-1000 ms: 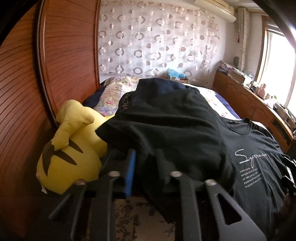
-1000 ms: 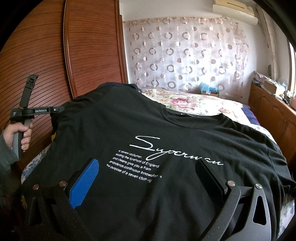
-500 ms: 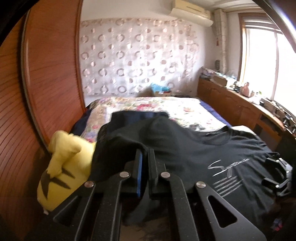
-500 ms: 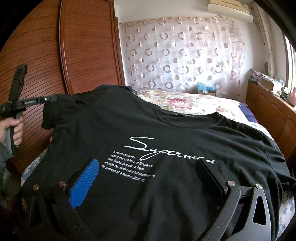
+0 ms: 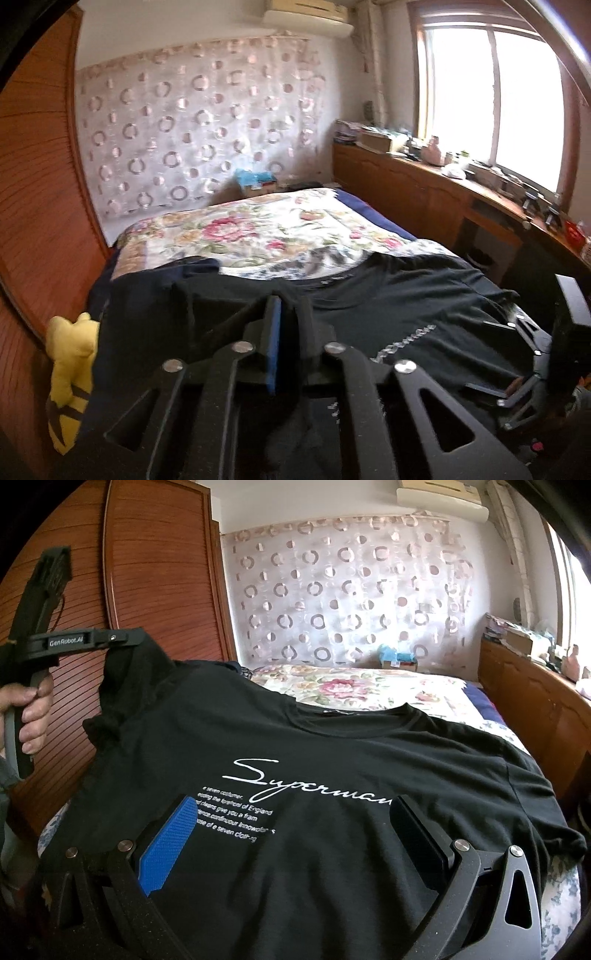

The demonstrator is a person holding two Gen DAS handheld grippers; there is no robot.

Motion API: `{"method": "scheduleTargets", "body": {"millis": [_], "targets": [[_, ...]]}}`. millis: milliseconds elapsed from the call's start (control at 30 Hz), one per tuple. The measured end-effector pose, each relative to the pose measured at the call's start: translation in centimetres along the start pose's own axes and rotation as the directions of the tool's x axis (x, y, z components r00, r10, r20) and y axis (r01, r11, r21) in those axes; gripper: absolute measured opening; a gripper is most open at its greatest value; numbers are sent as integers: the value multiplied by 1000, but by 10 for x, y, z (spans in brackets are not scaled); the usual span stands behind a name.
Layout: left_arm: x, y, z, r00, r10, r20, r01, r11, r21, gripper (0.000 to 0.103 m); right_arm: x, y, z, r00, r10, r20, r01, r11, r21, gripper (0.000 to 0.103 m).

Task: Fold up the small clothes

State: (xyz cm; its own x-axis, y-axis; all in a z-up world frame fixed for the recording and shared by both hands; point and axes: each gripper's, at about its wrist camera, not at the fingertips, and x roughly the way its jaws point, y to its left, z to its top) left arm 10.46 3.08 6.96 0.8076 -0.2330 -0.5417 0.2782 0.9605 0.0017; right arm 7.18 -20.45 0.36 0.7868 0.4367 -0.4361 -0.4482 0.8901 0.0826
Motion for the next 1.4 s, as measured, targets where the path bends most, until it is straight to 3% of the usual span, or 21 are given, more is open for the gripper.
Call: {"method": "scheduleTargets", "body": {"millis": [67,133,200,367,567,700,867,1133,1400], "targets": [[-5,-4,-1,1000,0,12,0,1000,4,44,0,1,0,1000,-3,-1,3,1000,3,103],[-11,-2,-5,1000,5,20,-5,1000,5,51,0,2,0,1000,-5,-2,5,1000,5,103],[-12,0,-7,1000,6,12,-6,1000,4,66,1,3,0,1000,-9,-3,9,1000,2,103],[-16,7,-15,1000,22,7,-22,1000,-16,78,1,5,0,1000,2,-10,-2,1000,-2,103],[-27,17,-31,997,73,32,-71,996,-52,79,11,4,12,997,71,-31,-72,996,-45,95],[-33,23,-44,996,83,41,-79,993,-89,79,28,3,27,988,143,-61,-148,986,-74,76],[-38,30,-59,993,110,41,-105,988,-117,79,61,15,43,958,254,-129,-267,958,-99,56],[-39,37,-76,990,136,23,-132,982,-136,79,126,58,51,897,363,-252,-407,901,-152,41],[-43,43,-89,989,144,11,-141,978,-155,79,166,83,46,876,350,-331,-432,875,-218,37]]}}
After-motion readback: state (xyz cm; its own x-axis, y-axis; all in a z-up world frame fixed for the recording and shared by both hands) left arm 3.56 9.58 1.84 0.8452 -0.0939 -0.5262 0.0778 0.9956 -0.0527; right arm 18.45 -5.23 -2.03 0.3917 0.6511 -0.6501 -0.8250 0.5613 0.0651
